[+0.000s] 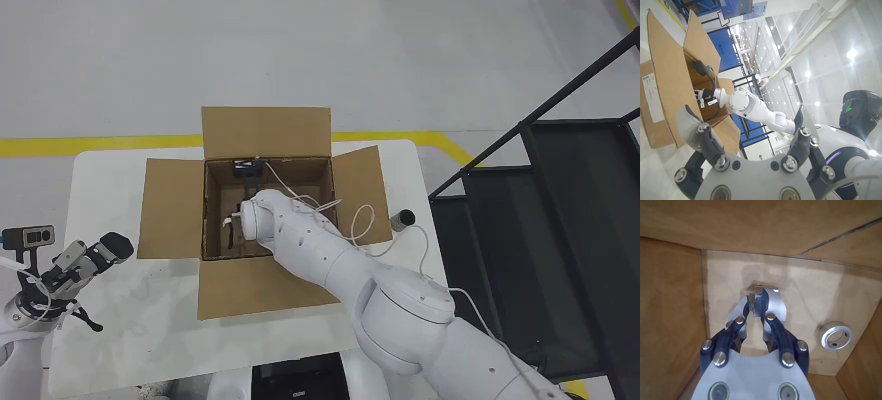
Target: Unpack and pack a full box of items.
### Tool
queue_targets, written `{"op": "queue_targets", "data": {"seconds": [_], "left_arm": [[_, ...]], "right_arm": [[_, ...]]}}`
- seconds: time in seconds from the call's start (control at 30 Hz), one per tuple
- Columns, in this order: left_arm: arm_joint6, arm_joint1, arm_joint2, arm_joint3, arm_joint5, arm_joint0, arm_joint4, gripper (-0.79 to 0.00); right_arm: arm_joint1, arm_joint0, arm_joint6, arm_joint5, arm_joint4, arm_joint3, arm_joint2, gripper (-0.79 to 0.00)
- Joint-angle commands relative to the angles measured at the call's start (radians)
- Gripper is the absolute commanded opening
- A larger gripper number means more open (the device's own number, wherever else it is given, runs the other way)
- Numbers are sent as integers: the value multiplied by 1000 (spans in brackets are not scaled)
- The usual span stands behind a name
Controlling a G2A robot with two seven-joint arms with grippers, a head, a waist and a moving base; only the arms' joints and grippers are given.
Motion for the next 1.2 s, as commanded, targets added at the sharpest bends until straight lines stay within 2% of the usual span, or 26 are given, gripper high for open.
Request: {"op": "queue_targets", "data": {"seconds": [0.0,0.3,0.57,0.67,0.83,1.0,1.17], "left_arm": [[0,0,0,0,0,0,0,0],[0,0,0,0,0,0,0,0],[0,0,0,0,0,0,0,0],[0,0,0,0,0,0,0,0],[0,0,0,0,0,0,0,0],[0,0,0,0,0,0,0,0],[0,0,0,0,0,0,0,0]], "right_arm": [[-2,1,-1,6,-8,-3,1,-785],[13,-3,7,31,-60,-90,22,-785],[76,-53,53,51,-141,-259,70,-785],[116,-92,83,60,-185,-363,108,-785],[208,-199,188,10,-300,-593,201,-785],[308,-377,328,-135,-402,-912,358,-785],[375,-553,464,-285,-440,-1182,513,-785]]}}
